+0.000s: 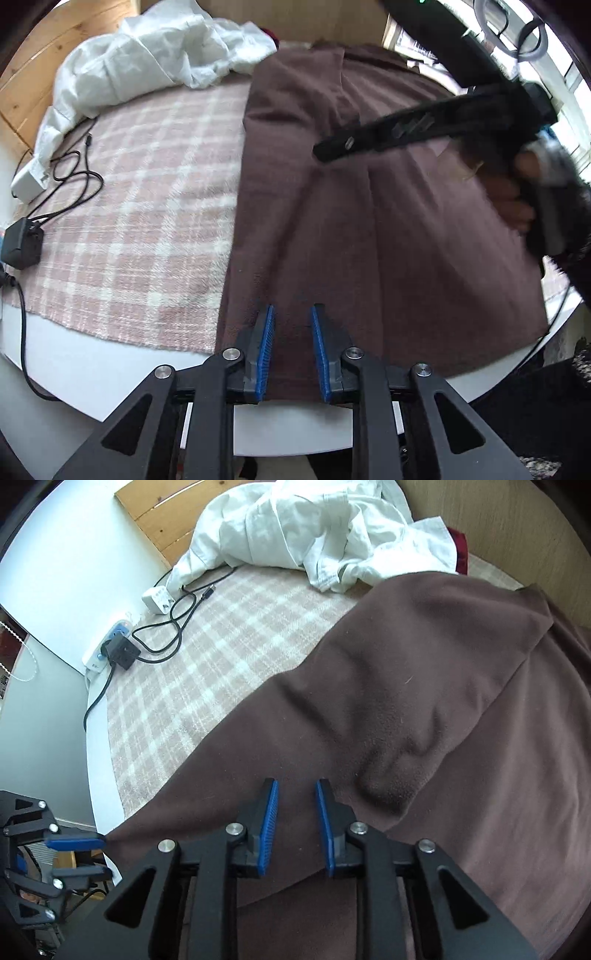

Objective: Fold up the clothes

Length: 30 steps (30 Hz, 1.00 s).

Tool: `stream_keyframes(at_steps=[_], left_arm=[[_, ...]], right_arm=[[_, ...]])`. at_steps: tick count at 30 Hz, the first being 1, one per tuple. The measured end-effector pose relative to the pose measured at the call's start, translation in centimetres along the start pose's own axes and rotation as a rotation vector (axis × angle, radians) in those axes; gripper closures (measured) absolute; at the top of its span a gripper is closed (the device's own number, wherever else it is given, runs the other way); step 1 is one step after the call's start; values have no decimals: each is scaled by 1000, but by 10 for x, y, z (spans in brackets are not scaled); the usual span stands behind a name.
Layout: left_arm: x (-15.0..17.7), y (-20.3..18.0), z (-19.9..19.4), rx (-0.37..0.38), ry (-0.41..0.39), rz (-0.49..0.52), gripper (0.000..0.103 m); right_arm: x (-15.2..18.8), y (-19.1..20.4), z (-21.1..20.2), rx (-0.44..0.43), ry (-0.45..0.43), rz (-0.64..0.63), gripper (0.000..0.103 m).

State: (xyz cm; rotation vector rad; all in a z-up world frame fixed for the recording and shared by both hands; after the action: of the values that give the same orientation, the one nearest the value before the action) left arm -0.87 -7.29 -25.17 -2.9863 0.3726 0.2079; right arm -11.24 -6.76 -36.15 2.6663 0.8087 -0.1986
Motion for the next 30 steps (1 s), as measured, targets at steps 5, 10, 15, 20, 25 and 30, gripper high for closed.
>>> stream_keyframes(at_steps=[5,10,15,20,25,30], left_arm=[[-4,-13,-19,6,-19,67,85],[-21,-71,-43,133,-61,254,84],[-33,-159,-38,185,-50,428,84],[-40,-220,-21,216,-20,472,78],[-44,-223,-1,156,22,382,78],[-47,-227,18,95,63,293,72]], right_arm=[[45,-35,-73,-60,-106,140,82],[152,-120,-176,49,-272,439,81],[216,-195,-251,276,-277,548,81],[193,-268,-284,397,-236,440,81],[130,-340,-241,350,-160,355,81],[89,-381,-173,342,-13,272,76]])
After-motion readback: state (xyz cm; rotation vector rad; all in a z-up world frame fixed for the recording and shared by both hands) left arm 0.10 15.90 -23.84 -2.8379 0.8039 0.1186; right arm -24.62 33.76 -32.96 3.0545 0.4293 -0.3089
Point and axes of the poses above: each gripper's, at about its wrist camera, not at the fingertips, and z roughly the way its jaws point, y to its left, x to its underside, the point moved 8 cm from there along z, roughly the way its jaws point, and after that the axes turned 9 degrees about y, right-handed, at the moved point
